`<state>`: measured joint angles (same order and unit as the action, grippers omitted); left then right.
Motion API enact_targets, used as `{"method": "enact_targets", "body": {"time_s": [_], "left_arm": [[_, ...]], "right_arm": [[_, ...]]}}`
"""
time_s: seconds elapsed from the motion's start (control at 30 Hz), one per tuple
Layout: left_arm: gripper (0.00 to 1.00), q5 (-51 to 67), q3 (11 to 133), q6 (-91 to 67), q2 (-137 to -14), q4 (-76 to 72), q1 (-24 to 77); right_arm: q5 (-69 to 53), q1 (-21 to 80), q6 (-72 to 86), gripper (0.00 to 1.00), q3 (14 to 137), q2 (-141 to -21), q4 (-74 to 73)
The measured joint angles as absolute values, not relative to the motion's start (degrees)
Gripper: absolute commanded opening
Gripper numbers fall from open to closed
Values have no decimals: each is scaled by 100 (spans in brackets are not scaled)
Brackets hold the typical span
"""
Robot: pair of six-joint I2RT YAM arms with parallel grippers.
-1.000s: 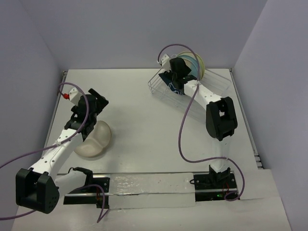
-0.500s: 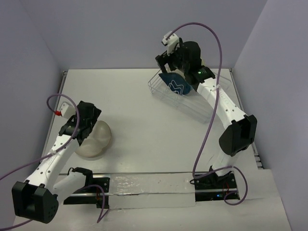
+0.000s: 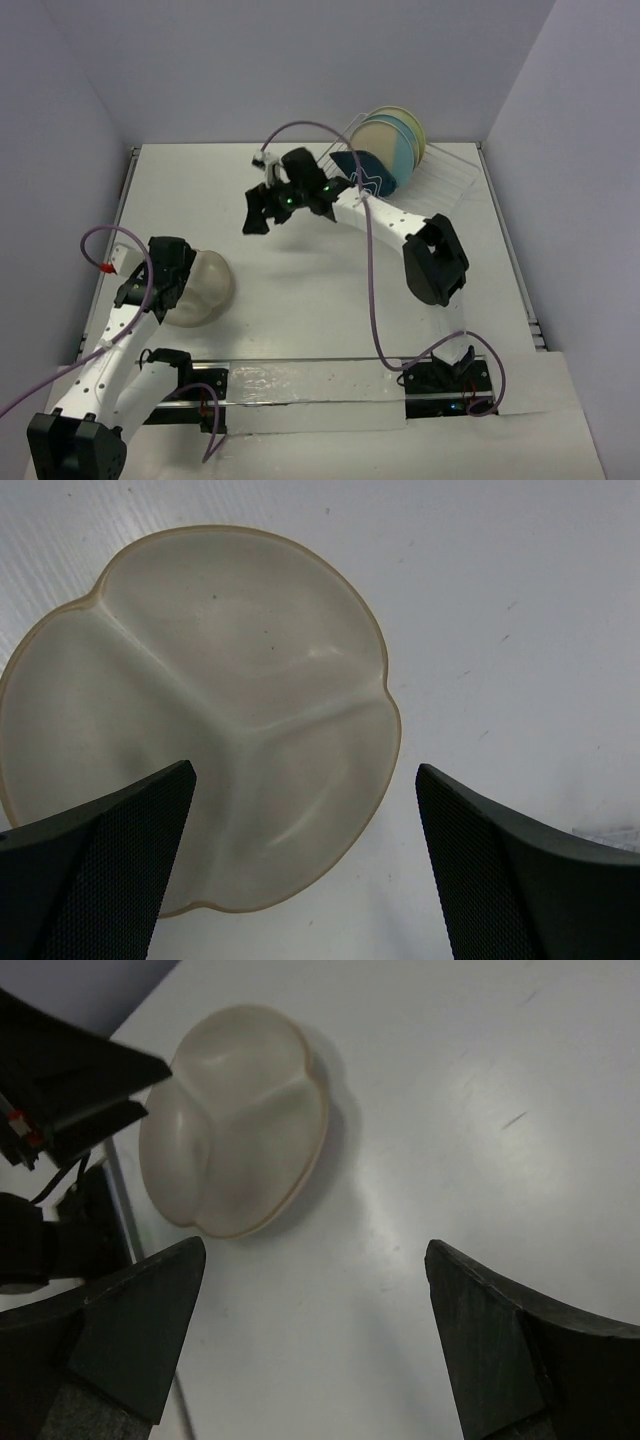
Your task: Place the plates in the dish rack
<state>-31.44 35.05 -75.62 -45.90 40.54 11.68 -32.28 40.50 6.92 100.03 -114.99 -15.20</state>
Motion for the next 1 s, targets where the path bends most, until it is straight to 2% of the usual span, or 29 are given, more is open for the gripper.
{"method": "enact_targets", "body": {"time_s": [0.17, 0.57, 0.77, 1.0], "left_arm": [[99, -3105, 3505, -7202, -4875, 3725, 1048], [99, -2925, 3505, -6612, -4826, 3208, 928], [99, -2988, 3513, -6576, -4567, 3208, 926], [99, -3037, 3514, -6568, -4486, 3195, 926]], "right_arm": [[-2870, 4767, 1860, 97, 9266, -11647, -1222], [-1834, 5470, 3148, 96, 9214, -12215, -488], [-1241, 5526, 3594, 87, 9269, -12736, -394], [-1053, 5703, 3714, 65, 9772, -13226, -296]]}}
